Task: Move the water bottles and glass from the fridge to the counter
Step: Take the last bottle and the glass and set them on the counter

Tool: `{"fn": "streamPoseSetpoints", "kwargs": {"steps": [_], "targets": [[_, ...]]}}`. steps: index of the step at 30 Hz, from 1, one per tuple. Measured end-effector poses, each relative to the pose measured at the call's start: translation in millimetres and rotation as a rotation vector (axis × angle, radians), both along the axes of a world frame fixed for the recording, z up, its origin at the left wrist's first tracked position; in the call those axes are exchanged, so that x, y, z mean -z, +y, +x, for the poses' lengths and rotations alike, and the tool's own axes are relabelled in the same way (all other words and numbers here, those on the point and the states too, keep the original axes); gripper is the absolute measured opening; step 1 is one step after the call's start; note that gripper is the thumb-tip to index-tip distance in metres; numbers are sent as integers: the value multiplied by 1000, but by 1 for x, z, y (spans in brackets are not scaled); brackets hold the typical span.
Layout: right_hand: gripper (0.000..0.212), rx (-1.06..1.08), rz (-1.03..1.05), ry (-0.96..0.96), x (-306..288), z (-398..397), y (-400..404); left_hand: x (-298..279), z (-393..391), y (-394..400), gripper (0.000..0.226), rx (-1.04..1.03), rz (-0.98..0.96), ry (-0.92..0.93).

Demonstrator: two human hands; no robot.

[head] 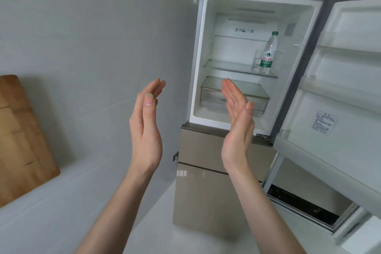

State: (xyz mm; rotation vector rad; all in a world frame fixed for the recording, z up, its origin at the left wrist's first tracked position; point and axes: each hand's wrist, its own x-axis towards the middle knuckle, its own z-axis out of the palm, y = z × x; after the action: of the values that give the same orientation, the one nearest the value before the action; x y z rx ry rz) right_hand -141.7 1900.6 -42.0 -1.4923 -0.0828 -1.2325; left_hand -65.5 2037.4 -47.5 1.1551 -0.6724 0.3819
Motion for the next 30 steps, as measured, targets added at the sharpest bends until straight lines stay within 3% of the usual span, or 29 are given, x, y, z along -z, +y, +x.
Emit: {"fn": "streamPoseSetpoints", "kwargs": {"steps": [4,12,16,19,25,30], "targets": [[64,46,53,32,-6,44,-15,-1,48,-20,51,73,28,-35],[65,180,107,33,-8,95,-57,0,128,-74,55,226,36,-45],[83,297,112,29,-5,101,-86,0,151,-108,49,298,6,-29],[67,349,126,53,-1,105,-108,3,164,-137,45,352,3,-21],[84,419,81,40,9,122,-166,8,186,-205,51,402,2,-41],[69,448,95,20,4,139,-232,1,203,-270,47,437,19,-47]]}}
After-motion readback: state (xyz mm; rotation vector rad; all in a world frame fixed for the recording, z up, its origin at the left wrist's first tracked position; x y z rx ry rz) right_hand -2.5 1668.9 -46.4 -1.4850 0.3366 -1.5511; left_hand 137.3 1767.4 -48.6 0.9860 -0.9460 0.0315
